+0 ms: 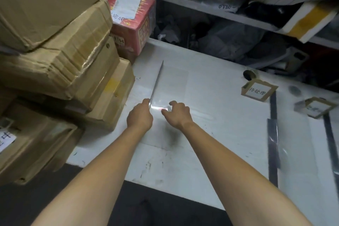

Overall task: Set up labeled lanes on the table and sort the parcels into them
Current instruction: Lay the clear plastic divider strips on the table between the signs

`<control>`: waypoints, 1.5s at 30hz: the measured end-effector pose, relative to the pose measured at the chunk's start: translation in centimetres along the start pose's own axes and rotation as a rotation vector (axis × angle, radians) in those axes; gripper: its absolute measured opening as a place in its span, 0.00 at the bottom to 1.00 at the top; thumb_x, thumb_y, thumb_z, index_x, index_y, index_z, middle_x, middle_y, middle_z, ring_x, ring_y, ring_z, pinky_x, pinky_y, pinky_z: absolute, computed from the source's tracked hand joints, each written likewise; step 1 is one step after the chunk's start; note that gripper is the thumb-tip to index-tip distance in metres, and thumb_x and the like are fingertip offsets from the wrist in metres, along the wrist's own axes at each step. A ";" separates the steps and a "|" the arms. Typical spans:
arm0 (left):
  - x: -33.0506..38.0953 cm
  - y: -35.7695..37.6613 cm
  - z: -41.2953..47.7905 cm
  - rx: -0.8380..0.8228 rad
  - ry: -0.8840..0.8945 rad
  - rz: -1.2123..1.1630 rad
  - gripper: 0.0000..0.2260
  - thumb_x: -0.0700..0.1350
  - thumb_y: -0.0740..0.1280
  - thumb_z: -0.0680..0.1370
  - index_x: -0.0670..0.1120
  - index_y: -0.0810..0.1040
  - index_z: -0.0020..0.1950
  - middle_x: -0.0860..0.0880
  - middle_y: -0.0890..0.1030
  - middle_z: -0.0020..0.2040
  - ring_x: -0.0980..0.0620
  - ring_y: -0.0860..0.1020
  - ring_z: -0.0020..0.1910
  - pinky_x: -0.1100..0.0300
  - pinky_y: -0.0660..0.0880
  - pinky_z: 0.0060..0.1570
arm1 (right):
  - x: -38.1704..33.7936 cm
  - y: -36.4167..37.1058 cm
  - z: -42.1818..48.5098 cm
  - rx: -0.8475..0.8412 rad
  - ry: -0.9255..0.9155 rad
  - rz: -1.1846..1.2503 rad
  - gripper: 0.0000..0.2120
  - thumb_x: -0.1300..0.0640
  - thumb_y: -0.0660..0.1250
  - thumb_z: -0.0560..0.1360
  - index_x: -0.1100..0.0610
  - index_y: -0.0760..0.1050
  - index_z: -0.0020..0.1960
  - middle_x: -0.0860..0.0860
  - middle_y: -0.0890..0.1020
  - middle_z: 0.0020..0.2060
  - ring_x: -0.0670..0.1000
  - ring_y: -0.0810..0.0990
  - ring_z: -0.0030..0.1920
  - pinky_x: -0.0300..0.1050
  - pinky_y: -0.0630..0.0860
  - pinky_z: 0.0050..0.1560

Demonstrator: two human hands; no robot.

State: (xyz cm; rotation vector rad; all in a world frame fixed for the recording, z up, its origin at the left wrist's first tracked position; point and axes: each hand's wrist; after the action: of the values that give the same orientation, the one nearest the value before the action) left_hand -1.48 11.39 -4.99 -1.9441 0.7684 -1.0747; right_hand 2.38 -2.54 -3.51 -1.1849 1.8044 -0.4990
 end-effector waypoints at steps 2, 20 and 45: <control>-0.4 -0.1 0.4 -0.006 -0.025 -0.054 0.23 0.38 0.60 0.82 0.53 0.66 0.76 0.44 0.78 0.66 0.39 0.78 0.58 0.51 0.79 0.55 | 0.2 -0.1 0.1 0.028 0.009 0.063 0.29 0.44 0.61 0.80 0.54 0.63 0.77 0.57 0.69 0.72 0.61 0.64 0.72 0.54 0.69 0.66; 9.1 -8.5 -8.4 -0.565 0.059 -0.712 0.16 0.38 0.60 0.83 0.51 0.76 0.67 0.49 0.84 0.50 0.48 0.79 0.48 0.57 0.79 0.43 | -2.0 -15.4 -9.5 0.154 0.094 1.147 0.26 0.28 0.60 0.75 0.37 0.65 0.70 0.49 0.70 0.62 0.61 0.75 0.61 0.59 0.79 0.57; 47.9 7.2 -40.3 -1.065 0.529 -0.389 0.43 0.70 0.71 0.67 0.63 0.58 0.79 0.49 0.60 0.80 0.38 0.64 0.76 0.36 0.67 0.70 | 39.2 -36.8 -35.9 0.631 0.103 1.169 0.31 0.32 0.59 0.78 0.44 0.63 0.77 0.49 0.63 0.78 0.57 0.63 0.76 0.57 0.63 0.71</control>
State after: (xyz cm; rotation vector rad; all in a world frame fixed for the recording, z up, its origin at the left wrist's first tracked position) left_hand -15.70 -43.45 22.63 -2.7973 1.5110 -1.6556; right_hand -14.49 -58.76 23.75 0.3741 1.8688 -0.3582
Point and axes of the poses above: each hand's wrist, its own z-axis towards the middle knuckle, its own y-axis out of the palm, x = y × z
